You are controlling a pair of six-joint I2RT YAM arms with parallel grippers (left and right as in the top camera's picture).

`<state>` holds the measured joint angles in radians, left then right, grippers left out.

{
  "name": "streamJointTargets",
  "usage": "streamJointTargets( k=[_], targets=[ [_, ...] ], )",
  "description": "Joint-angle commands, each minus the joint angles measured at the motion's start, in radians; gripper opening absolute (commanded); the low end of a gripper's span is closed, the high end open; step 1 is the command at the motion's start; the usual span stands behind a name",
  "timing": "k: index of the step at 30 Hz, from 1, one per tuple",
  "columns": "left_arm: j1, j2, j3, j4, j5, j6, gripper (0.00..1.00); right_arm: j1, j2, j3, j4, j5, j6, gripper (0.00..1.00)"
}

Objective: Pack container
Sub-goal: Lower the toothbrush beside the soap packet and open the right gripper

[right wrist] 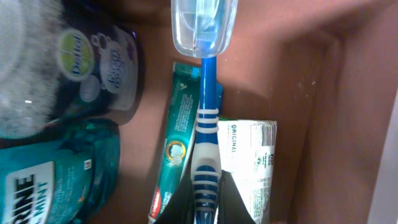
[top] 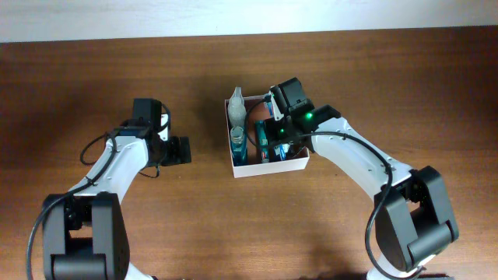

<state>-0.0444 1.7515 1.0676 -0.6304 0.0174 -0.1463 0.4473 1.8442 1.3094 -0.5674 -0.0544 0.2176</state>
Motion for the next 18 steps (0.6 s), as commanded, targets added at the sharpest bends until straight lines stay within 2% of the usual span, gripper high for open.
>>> streamJointTargets(
  k=[1,10,13,18],
  targets=[
    [0.002,0.008,-0.005,0.002,-0.007,-0.002,0.99,0.007,0.016,0.018,0.002,0.0,0.013,0.05],
    [0.002,0.008,-0.005,0.002,-0.007,-0.002,0.99,0.004,0.016,0.018,0.001,0.005,0.028,0.06],
    [0.002,0.008,-0.005,0.002,-0.007,-0.002,0.99,0.004,0.016,0.018,-0.005,0.005,0.028,0.2],
    [0.002,0.008,-0.005,0.002,-0.007,-0.002,0.99,0.004,0.015,0.019,-0.003,0.005,0.027,0.24]
  ],
)
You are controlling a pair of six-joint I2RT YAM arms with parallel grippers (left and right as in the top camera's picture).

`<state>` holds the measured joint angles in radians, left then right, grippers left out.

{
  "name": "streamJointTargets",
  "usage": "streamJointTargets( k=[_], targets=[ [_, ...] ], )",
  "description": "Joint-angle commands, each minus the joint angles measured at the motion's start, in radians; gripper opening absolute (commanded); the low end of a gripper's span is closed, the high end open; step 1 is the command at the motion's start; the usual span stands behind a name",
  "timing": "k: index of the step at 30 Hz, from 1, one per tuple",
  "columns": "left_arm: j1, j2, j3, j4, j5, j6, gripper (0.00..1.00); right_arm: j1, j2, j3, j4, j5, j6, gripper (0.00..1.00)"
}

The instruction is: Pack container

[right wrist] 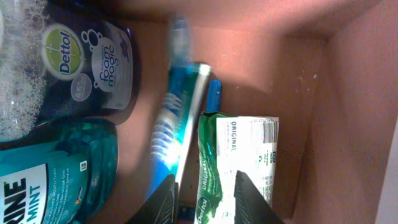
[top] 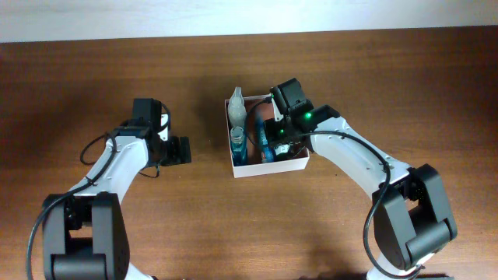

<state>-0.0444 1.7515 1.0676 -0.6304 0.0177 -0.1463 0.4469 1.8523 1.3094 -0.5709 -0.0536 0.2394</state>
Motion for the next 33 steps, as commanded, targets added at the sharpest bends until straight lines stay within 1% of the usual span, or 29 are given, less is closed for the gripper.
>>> streamJointTargets(
  k=[1,4,9,17,21,28,33],
  targets=[
    [0.002,0.008,-0.005,0.002,-0.007,-0.002,0.99,0.005,0.002,0.019,0.001,0.004,0.005,0.24],
    [0.002,0.008,-0.005,0.002,-0.008,-0.002,0.99,0.003,-0.025,0.032,-0.007,0.005,0.002,0.24],
    [0.002,0.008,-0.005,0.002,-0.007,-0.002,0.99,-0.014,-0.109,0.089,-0.081,0.005,0.002,0.24],
    [0.002,0.008,-0.005,0.002,-0.008,-0.002,0.99,-0.08,-0.317,0.099,-0.202,0.009,0.0,0.25],
    [0.002,0.008,-0.005,0.002,-0.007,-0.002,0.99,-0.089,-0.457,0.099,-0.269,0.013,-0.03,0.28],
    [0.002,0.008,-0.005,0.002,-0.008,-0.002,0.99,-0.087,-0.737,0.099,-0.409,0.013,-0.029,0.29],
    [0.002,0.008,-0.005,0.002,-0.007,-0.002,0.99,-0.087,-0.95,0.099,-0.472,0.013,-0.029,0.3]
  ],
)
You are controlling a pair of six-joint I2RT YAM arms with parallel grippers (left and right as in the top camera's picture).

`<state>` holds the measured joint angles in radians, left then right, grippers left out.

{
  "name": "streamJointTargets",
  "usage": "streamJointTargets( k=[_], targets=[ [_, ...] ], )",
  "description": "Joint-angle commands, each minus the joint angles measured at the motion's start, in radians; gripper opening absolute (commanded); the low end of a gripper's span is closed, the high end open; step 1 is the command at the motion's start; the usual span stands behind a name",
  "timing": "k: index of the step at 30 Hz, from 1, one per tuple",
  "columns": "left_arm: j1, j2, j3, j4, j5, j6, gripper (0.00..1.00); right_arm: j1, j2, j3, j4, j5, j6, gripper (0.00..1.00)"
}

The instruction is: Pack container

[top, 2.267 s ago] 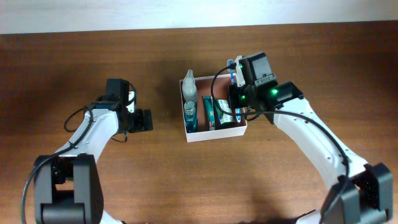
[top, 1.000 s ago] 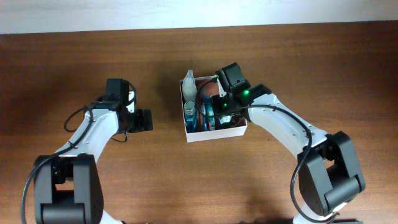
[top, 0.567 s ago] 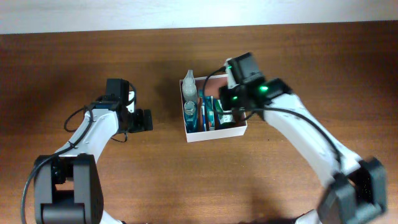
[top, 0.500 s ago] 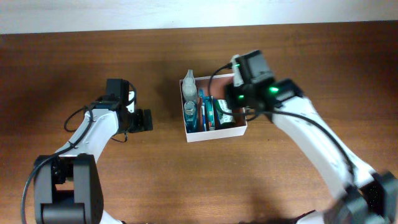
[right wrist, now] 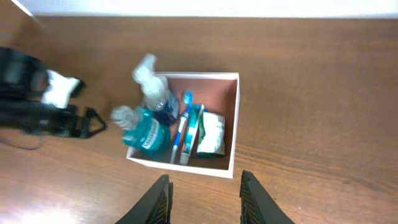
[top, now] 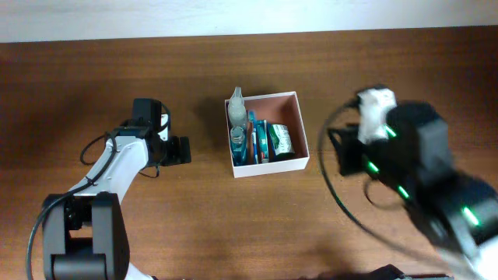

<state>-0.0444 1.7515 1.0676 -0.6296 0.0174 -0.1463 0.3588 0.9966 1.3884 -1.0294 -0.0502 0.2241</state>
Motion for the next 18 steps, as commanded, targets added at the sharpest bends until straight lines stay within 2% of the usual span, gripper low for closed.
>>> streamJointTargets(
  k=[1,8,18],
  targets=[
    [0.002,0.008,-0.005,0.001,-0.007,-0.002,0.99,0.001,-0.146,0.02,-0.024,0.009,-0.014,0.32],
    [0.002,0.008,-0.005,0.001,-0.007,-0.002,0.99,0.001,-0.424,0.019,-0.108,0.009,-0.014,0.43],
    [0.002,0.008,-0.005,0.001,-0.007,-0.002,0.99,0.0,-0.693,0.019,-0.262,0.009,-0.013,0.44]
  ],
)
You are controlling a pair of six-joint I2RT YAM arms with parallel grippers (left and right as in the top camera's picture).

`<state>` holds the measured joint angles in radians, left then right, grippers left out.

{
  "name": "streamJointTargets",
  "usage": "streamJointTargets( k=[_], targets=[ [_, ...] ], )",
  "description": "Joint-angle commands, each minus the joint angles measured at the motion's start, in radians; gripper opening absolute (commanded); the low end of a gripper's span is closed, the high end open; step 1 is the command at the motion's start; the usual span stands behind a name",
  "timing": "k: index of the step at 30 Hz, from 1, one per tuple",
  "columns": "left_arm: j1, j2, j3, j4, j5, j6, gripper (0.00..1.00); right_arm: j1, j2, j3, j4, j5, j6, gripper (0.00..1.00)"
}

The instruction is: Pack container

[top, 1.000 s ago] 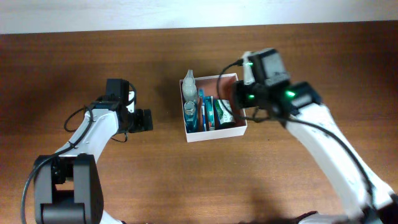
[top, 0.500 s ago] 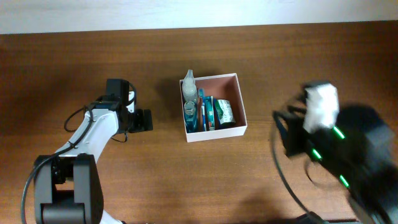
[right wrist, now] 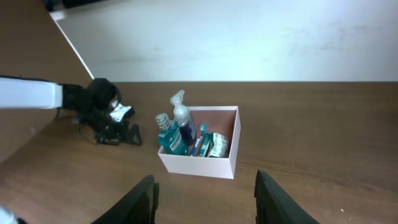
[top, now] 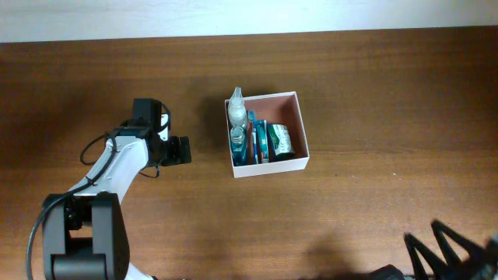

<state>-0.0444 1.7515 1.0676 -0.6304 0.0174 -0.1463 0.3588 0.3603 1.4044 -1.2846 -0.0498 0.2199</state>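
Note:
The white box stands at the table's middle. It holds a spray bottle, a teal mouthwash bottle, a blue toothbrush beside a toothpaste tube, and a green wipes pack. My right gripper is at the near right edge of the overhead view, far from the box. In the right wrist view it is open and empty, with the box well ahead of it. My left gripper rests on the table left of the box; its jaws do not show clearly.
The left arm lies along the table's left side, its gripper pointing at the box. A pale wall runs behind the table's far edge. The wooden table surrounds the box on every side.
My right gripper, still open, has moved from just right of the box to the near right corner. The box looks smaller and farther off in the wrist view. The left arm and box contents are unchanged.
First my right gripper was shut on the blue toothbrush inside the box. Then it stood open, the toothbrush lying by the toothpaste. Later it was up and to the right of the box, and now it is far back at the table's near right.

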Motion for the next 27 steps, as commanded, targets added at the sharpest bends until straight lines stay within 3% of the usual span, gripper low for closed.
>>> streamJointTargets(
  k=[1,13,19,22,23,24,27],
  targets=[
    [0.002,0.008,-0.005,0.002,-0.007,-0.002,0.99,0.001,-0.081,0.003,-0.007,0.008,-0.009,0.43],
    [0.002,0.008,-0.005,0.002,-0.007,-0.002,0.99,0.001,-0.352,0.003,-0.035,0.051,-0.01,0.43],
    [0.002,0.008,-0.005,0.002,-0.007,-0.002,0.99,0.001,-0.355,0.014,-0.116,0.053,-0.009,0.45],
    [0.002,0.008,-0.005,0.002,-0.007,-0.002,0.99,0.001,-0.355,0.009,-0.127,0.054,-0.009,0.69],
    [0.002,0.008,-0.005,0.002,-0.007,-0.002,0.99,0.001,-0.355,0.005,-0.126,0.054,-0.009,0.9],
    [0.002,0.008,-0.005,0.002,-0.007,-0.002,0.99,0.001,-0.355,0.0,-0.124,0.054,-0.009,0.98],
    [0.002,0.008,-0.005,0.002,-0.007,-0.002,0.99,0.001,-0.355,-0.016,-0.122,0.053,-0.008,0.98]
  ],
)
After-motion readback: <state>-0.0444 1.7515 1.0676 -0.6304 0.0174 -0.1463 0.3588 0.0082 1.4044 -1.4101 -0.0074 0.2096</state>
